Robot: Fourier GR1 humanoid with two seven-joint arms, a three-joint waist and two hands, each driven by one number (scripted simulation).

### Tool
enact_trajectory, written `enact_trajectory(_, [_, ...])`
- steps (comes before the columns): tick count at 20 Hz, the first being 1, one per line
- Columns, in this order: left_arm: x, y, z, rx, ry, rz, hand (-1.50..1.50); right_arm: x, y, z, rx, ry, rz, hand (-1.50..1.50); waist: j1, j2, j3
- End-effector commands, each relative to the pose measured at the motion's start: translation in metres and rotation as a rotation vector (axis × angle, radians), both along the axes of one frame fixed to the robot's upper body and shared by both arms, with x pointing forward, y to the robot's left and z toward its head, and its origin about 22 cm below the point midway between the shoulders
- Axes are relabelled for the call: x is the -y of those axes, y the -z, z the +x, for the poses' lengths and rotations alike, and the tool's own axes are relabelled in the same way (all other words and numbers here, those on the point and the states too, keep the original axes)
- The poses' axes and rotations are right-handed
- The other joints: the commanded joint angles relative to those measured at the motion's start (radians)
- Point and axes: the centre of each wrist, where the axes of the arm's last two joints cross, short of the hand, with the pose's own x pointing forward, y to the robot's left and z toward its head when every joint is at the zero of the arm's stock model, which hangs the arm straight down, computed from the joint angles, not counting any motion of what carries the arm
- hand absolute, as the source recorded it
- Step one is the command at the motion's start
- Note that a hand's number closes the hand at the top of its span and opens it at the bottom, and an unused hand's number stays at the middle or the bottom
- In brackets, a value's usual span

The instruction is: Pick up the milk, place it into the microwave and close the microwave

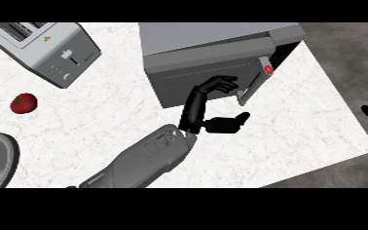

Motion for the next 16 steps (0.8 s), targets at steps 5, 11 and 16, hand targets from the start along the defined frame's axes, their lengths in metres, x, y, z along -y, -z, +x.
enact_trajectory(5, [0.001, -0.024, 0.022, -0.032, -0.141, -0.084, -1.5, 0.02, -0.062, 0.01, 0.211, 0.147, -0.271, 1.5, -0.023, 0.016, -0.002])
enact_trajectory(11, [0.002, -0.028, 0.024, -0.043, -0.182, -0.125, -1.5, 0.022, -0.074, 0.017, 0.255, 0.171, -0.308, 1.5, -0.019, 0.026, 0.0])
enact_trajectory(16, [0.004, -0.029, 0.026, -0.024, -0.182, -0.13, -1.5, 0.02, -0.074, 0.024, 0.248, 0.167, -0.314, 1.5, -0.017, 0.034, 0.001])
